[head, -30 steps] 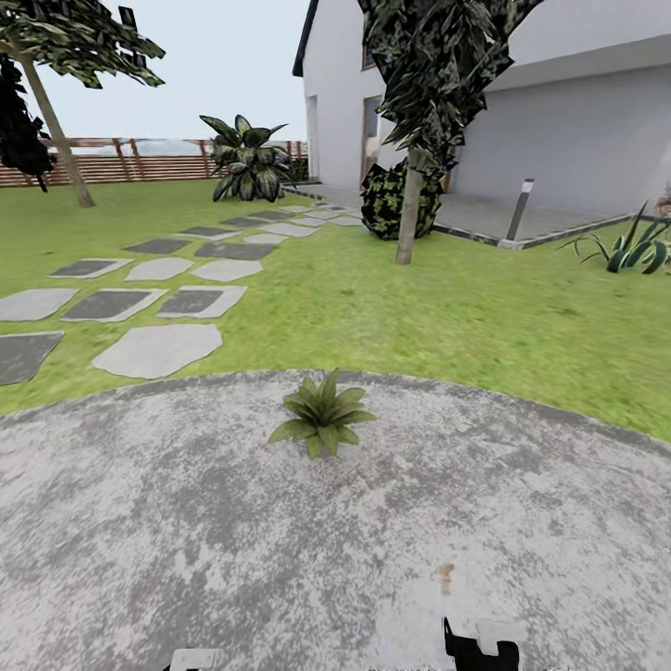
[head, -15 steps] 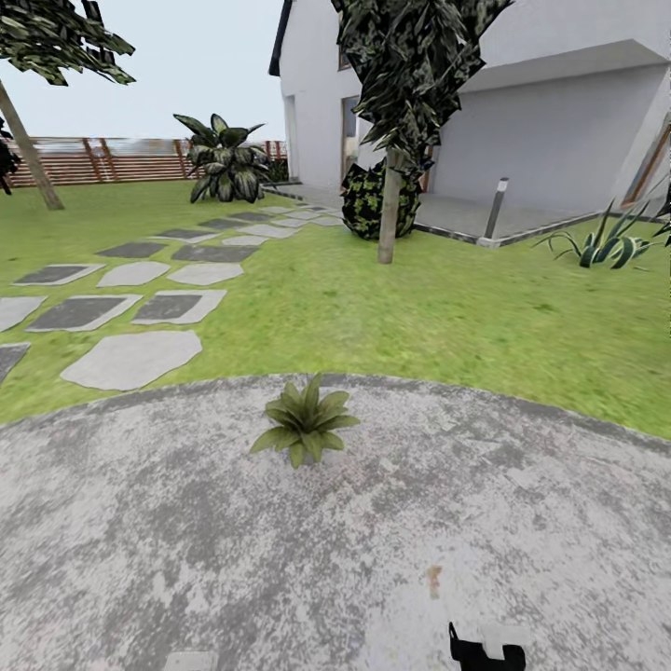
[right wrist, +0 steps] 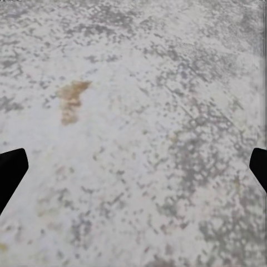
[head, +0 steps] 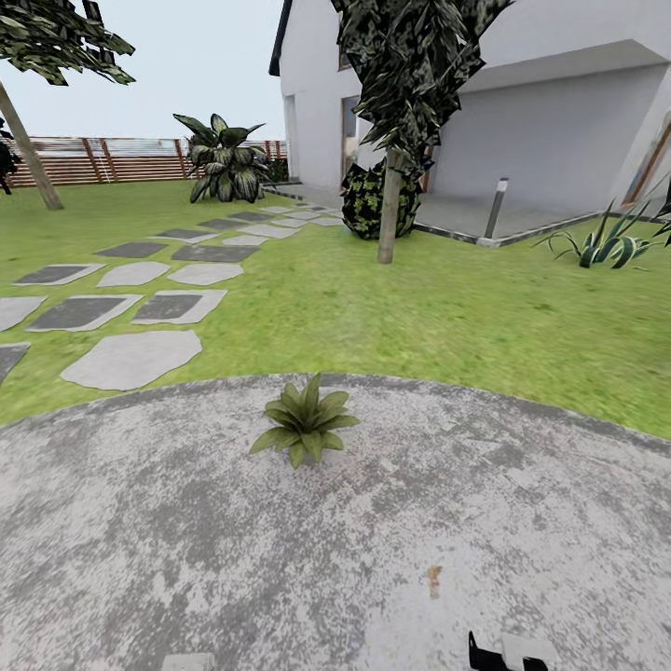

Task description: Pick up the pesticide atomizer in the garden and spray insectifuge to fully cover both potted plants in the garden.

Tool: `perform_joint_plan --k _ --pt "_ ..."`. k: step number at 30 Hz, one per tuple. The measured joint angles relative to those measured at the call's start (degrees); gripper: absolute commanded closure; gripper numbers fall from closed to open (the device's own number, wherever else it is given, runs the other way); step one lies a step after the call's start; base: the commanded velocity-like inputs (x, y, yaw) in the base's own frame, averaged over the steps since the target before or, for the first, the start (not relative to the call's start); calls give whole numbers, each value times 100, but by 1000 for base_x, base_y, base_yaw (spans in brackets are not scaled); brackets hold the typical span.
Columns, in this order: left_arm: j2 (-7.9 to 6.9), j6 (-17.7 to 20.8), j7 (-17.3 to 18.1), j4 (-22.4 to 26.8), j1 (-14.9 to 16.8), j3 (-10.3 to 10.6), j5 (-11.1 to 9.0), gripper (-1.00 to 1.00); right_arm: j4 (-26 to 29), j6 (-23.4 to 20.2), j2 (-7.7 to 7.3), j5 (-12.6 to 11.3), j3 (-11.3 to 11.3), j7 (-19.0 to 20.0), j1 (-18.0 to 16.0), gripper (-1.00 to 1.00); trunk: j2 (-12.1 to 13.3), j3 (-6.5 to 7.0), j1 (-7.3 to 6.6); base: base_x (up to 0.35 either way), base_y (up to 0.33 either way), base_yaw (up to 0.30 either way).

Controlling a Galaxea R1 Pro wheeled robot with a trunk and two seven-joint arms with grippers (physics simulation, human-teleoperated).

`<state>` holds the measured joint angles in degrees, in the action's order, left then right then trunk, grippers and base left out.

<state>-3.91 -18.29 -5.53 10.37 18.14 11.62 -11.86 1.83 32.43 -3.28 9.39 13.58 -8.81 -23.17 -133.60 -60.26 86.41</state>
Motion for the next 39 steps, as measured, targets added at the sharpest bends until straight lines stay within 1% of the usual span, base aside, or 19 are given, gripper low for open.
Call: perform_joint_plan --k 4,10,12,15,17,19,20,21,23,24,26,27,28,31,32,34,36,37,39 --pt "-74 8 -3 19 104 2 -7 100 21 -1 -19 1 1 -16 0 -100 0 0 0 0 0 0" --pt "-82 7 4 33 301 13 29 100 42 -13 -41 2 -8 -20 0 -100 0 0 0 0 0 0" --pt "-83 11 9 40 701 31 52 100 47 -13 -41 2 -8 -20 0 -100 0 1 0 0 0 0" --pt "-88 30 41 39 870 56 64 100 58 -13 -41 7 -10 -14 -2 -100 0 0 0 0 0 0" --pt "-90 37 71 43 956 67 164 100 123 -9 -38 10 -11 -5 -6 -100 0 0 0 0 0 0" --pt "-84 52 86 58 1021 80 596 100 431 -9 -33 27 -10 23 -9 -100 0 0 0 0 0 0" --pt "-78 63 107 88 1043 87 926 100 657 -15 -24 83 -36 33 -9 -100 0 0 0 0 0 0" --pt "-71 73 125 120 1051 83 1155 100 800 -18 -18 162 -81 55 -9 -100 0 0 0 0 0 0" --pt "-56 108 266 213 1061 113 1633 100 1109 -27 -6 473 -294 348 -9 -100 0 0 0 0 0 0" --pt "-58 135 396 256 1065 126 1766 100 1233 -31 -3 587 -366 559 -9 -100 0 0 0 0 0 0" --pt "-64 265 818 373 1087 153 1945 100 1490 -45 -2 756 -474 1074 -10 -100 0 0 0 0 0 0" --pt "-74 407 1148 463 1124 153 1991 100 1628 -50 -1 842 -498 1415 -10 -100 0 0 0 0 0 0" --pt "-87 639 1642 597 1186 146 2031 100 1803 -87 -8 870 -518 1953 -13 -100 0 1 0 0 0 0" --pt "-153 1094 2678 858 1344 127 2072 100 2121 -396 -28 943 -538 2920 -28 -100 0 0 0 0 0 0" --pt "-199 1294 3186 964 1415 125 2078 100 2268 -617 -37 1052 -542 3335 -32 -100 0 1 0 0 0 0" --pt "-292 1650 4127 1079 1595 138 2157 100 2605 -898 -44 1538 -544 3946 -39 -100 0 1 0 0 0 0" --pt "-348 1796 4666 1109 1714 136 2455 100 2851 -988 -39 2024 -547 4211 -42 -100 0 0 0 0 0 0" --pt "-360 1849 4966 1119 1775 132 2763 100 3008 -1082 -9 2396 -546 4395 -51 -100 0 0 0 0 0 0" --pt "-323 1906 5231 1126 1820 124 3289 100 3214 -1377 95 2886 -542 4772 -103 -100 0 0 0 0 0 0"
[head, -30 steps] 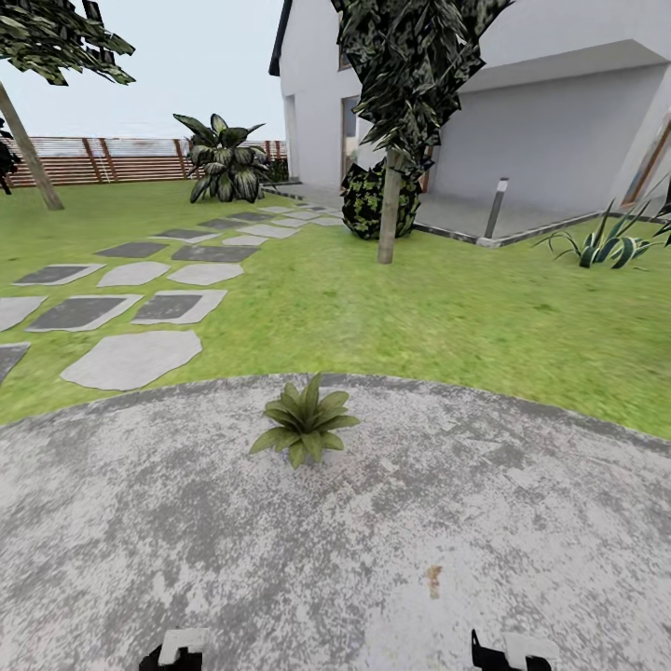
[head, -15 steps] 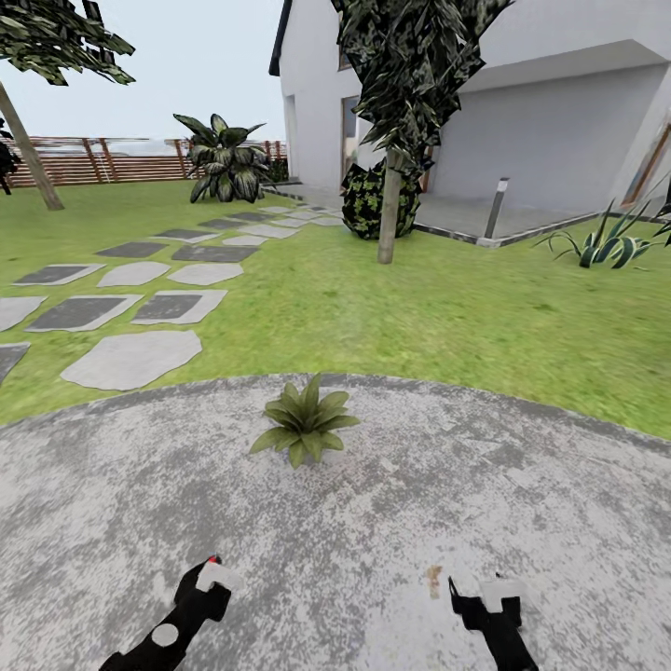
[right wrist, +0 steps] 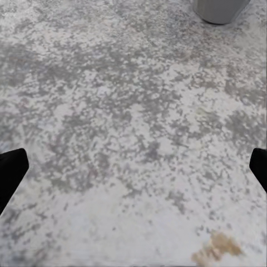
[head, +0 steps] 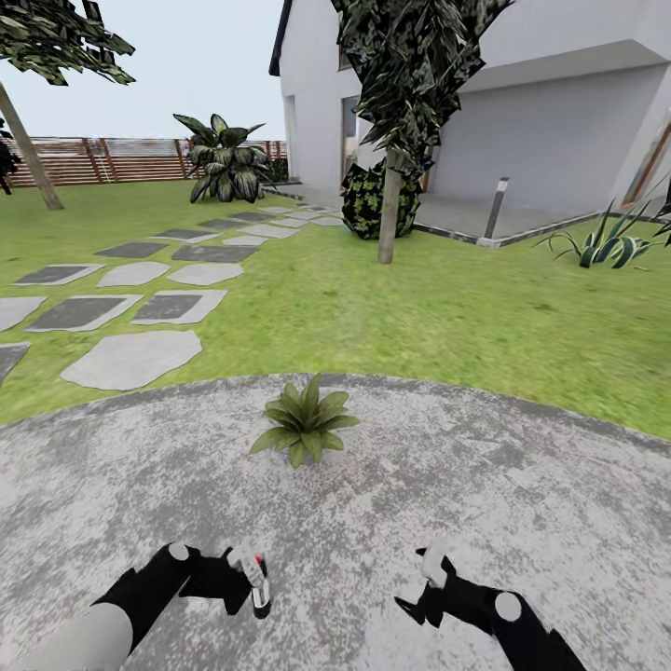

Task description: Pick up the pesticide atomizer in the garden and spray insectifuge to fully cover both potted plants in the garden.

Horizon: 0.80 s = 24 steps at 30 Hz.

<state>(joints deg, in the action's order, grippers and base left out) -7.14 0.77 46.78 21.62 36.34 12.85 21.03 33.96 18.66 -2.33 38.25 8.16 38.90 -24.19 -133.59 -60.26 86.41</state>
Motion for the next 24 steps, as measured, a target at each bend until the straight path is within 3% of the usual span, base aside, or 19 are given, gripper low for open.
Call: perform_joint_plan --k 2,3,5,11,13,18,21,22,24 --pt "31 28 96 3 18 -7 365 100 144 -287 118 211 3 430 -104 -100 0 0 0 0 0 0" --pt "37 47 113 5 23 -10 444 100 186 -355 145 250 4 581 -152 -100 0 0 0 0 0 0" --pt "44 175 140 3 28 -8 546 100 238 -437 199 295 4 813 -258 -100 0 0 0 0 0 0" --pt "43 370 561 219 26 -3 637 100 262 -478 327 320 -13 951 -415 -100 0 0 0 0 0 0" --pt "46 383 644 308 23 -6 792 100 263 -479 342 318 -19 962 -423 -100 0 0 0 0 0 0" --pt "135 398 660 320 -9 -13 1034 100 263 -479 378 316 -20 973 -425 -100 0 0 0 0 0 0" --pt "192 399 660 320 -25 -12 1165 100 289 -482 444 322 -19 1285 -427 -100 0 0 0 0 0 0" --pt "211 400 660 320 -24 -12 1202 100 324 -484 467 323 -18 1368 -429 100 0 0 0 0 0 0" --pt "251 400 660 320 -23 -11 1279 100 427 -485 504 327 -16 1473 -458 100 0 0 0 0 0 0"
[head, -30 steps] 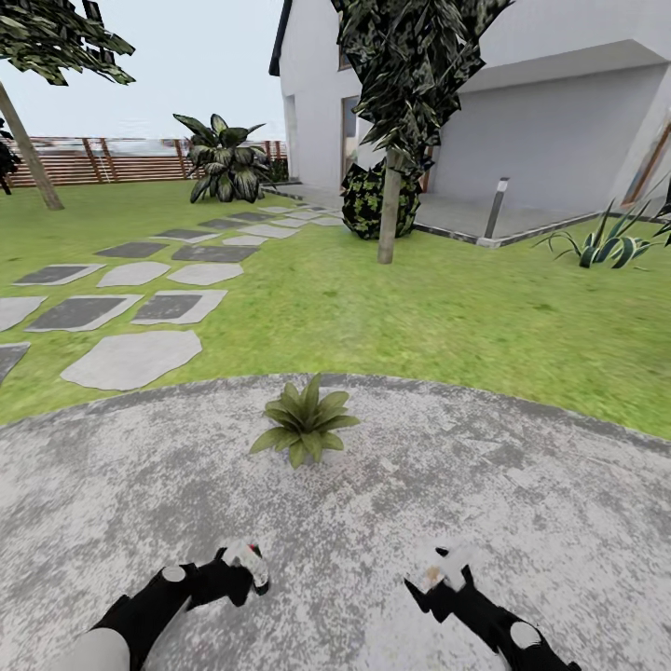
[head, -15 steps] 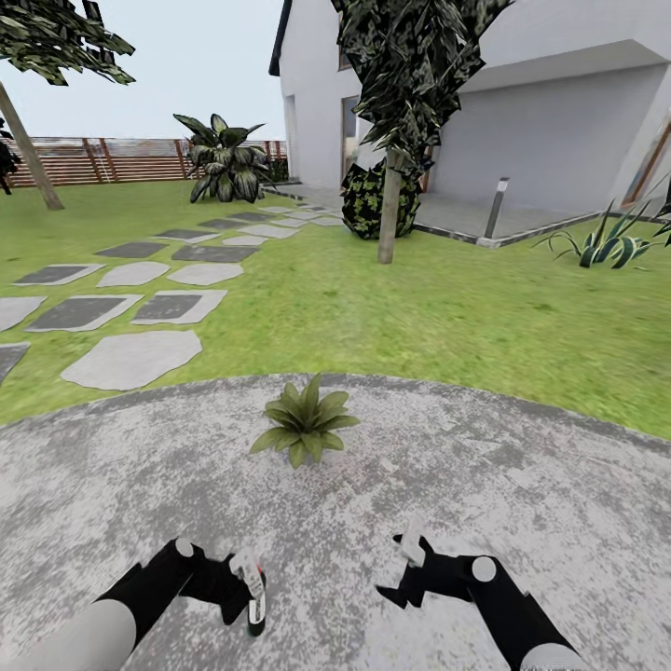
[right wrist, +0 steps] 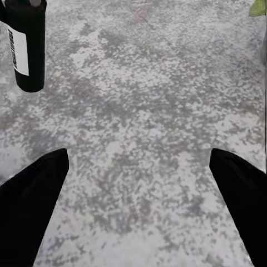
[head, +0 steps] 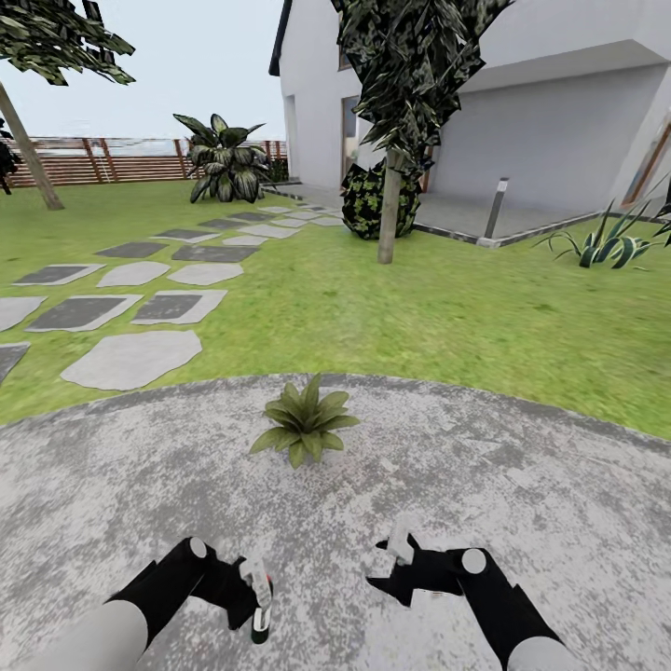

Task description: Pick up the pesticide atomizer in the garden and spray insectifuge to fully cover both potted plants in the garden.

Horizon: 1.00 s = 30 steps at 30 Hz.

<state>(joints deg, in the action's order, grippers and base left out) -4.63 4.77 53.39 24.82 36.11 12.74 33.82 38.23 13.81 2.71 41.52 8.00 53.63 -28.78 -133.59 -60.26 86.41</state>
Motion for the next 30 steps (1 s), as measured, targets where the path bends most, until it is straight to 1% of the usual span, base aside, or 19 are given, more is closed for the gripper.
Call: perform_joint_plan --k 3,5,6,9,12,18,19,20,22,24,30 --pt "58 62 0 0 -4 -5 40 100 54 -4 41 3 1 115 -38 100 0 0 0 0 0 0" --pt "140 90 -5 0 -8 -1 55 100 70 -37 51 6 1 321 -49 100 0 0 0 0 0 0" --pt "184 97 -7 1 -8 0 87 100 76 -123 68 4 1 433 -55 100 0 0 0 0 0 0" --pt "313 108 -14 7 -8 -4 272 100 83 -334 119 6 1 544 -104 100 0 0 0 0 0 0" --pt "427 108 -21 7 -8 -9 379 100 78 -381 202 6 1 564 -127 100 0 0 0 0 0 0" --pt "469 104 -25 10 -8 3 396 100 83 -399 248 7 -16 570 -135 100 0 0 0 0 0 0" --pt "497 104 -25 10 -8 6 393 100 83 -402 253 7 -112 570 -139 100 0 0 0 0 0 0" --pt "542 104 -26 10 -5 8 398 100 84 -410 263 2 -279 568 -148 100 0 0 0 0 0 0" --pt "623 104 -29 10 4 10 405 100 84 -420 272 0 -504 569 -157 100 0 0 0 0 0 0" --pt "673 104 -27 10 13 11 406 100 83 -424 278 -6 -586 570 -161 100 0 0 0 0 0 0" --pt "724 97 -14 10 14 5 397 100 87 -426 278 -18 -624 568 -169 100 0 0 0 0 0 0"
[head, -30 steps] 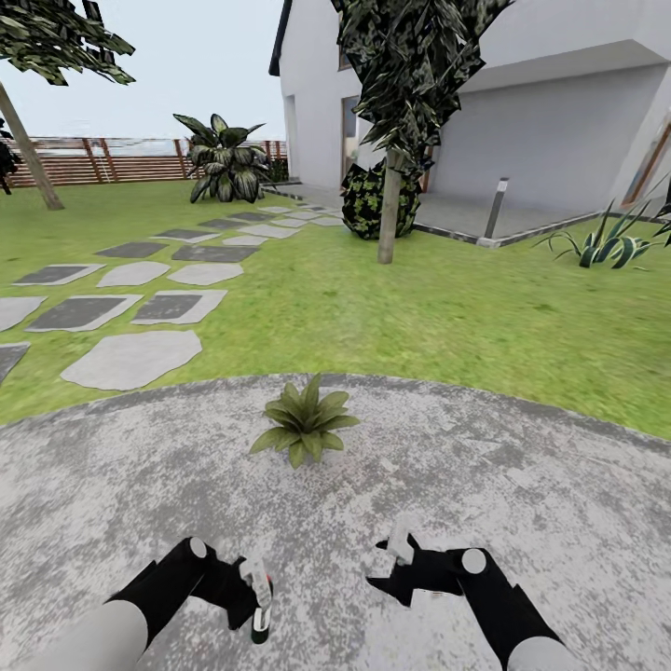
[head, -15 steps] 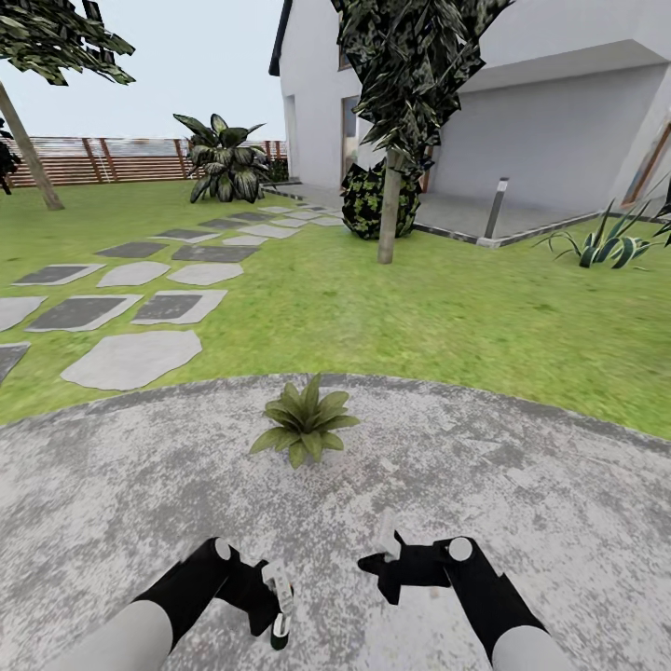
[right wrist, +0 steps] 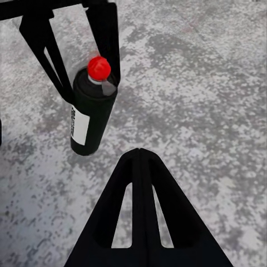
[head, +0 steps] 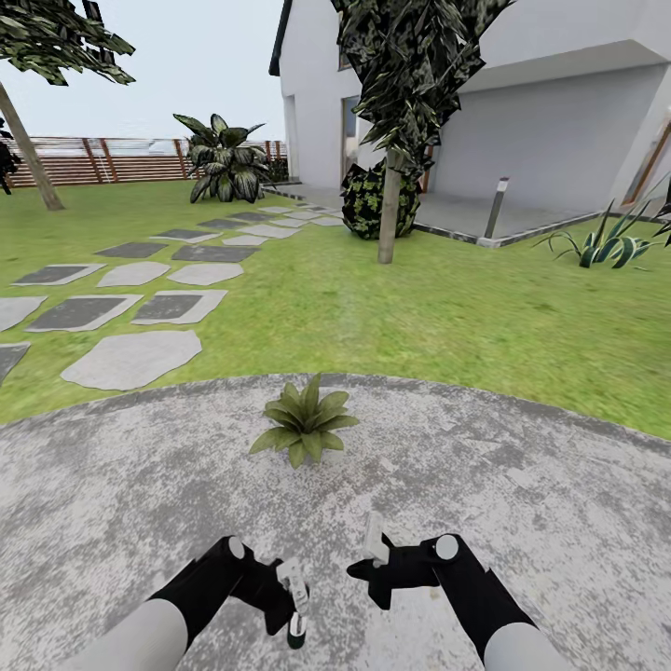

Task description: Pick up the pesticide atomizer in the garden and spray insectifuge to fully cover both potted plants in the garden.

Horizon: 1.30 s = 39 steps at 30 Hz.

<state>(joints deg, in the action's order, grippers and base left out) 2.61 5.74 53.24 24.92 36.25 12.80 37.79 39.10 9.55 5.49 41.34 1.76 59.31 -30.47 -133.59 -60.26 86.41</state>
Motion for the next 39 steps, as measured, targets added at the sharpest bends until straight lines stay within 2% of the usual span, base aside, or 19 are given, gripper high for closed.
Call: perform_joint_plan --k 9,15,22,31,39 --pt "131 -43 -48 0 -3 -10 3 100 12 -5 14 -11 -1 0 -7 100 0 0 0 0 0 0" --pt "143 -70 -381 -2 -14 -18 -9 100 86 -9 17 -18 -1 -1 -29 100 0 0 0 0 0 0" --pt "158 -81 -411 -9 -14 -19 -16 100 100 -159 17 -18 -1 7 -44 100 0 0 0 0 0 0" --pt "373 -81 -411 -18 -6 -19 -33 100 136 -168 54 -19 -3 7 -45 100 0 0 0 0 0 0" --pt "451 -97 -411 -19 -4 -25 -58 100 136 -169 102 -19 -5 7 -45 100 0 0 0 0 0 0"
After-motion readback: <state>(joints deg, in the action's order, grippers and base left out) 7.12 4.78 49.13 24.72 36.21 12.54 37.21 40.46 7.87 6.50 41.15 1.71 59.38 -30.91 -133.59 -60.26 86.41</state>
